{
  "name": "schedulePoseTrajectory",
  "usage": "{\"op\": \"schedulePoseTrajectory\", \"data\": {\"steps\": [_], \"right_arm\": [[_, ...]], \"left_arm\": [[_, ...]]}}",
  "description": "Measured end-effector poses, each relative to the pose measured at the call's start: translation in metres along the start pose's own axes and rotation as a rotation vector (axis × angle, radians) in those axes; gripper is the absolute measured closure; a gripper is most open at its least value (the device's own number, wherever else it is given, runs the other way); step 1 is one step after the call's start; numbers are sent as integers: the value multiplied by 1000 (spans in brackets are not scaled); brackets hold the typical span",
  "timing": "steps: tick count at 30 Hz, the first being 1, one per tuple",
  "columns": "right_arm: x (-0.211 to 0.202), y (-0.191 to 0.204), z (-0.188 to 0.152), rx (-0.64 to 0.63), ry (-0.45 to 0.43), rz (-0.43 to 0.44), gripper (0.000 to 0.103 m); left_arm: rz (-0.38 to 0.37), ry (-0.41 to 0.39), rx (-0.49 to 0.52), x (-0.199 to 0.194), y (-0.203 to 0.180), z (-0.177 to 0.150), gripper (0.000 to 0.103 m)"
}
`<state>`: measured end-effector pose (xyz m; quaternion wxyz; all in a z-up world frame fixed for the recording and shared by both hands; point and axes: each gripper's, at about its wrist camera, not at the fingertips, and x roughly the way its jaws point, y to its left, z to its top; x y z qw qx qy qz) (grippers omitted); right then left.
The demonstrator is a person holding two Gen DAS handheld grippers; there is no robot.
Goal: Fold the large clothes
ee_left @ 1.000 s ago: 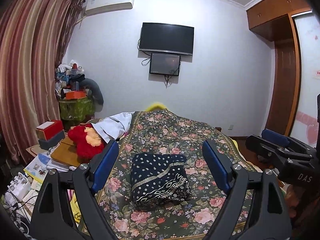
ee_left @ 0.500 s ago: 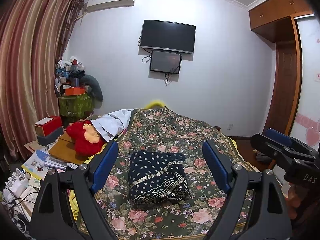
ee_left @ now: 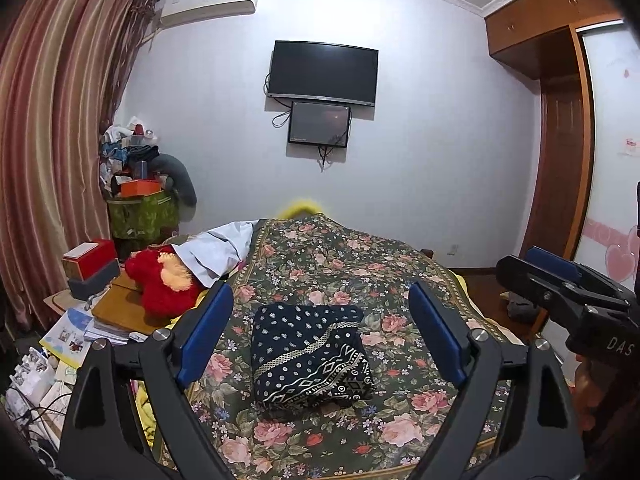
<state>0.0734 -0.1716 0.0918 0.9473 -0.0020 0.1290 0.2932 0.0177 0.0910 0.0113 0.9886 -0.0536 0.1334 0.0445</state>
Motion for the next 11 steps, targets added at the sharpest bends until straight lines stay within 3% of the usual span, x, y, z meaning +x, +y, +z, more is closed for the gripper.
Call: {"op": "schedulePoseTrajectory", "data": {"steps": [11], "right_arm": [[-1,-5,1,14,-7,-6,23]], "left_arm": [[-23,-5,8,-1,0,3,13]]}}
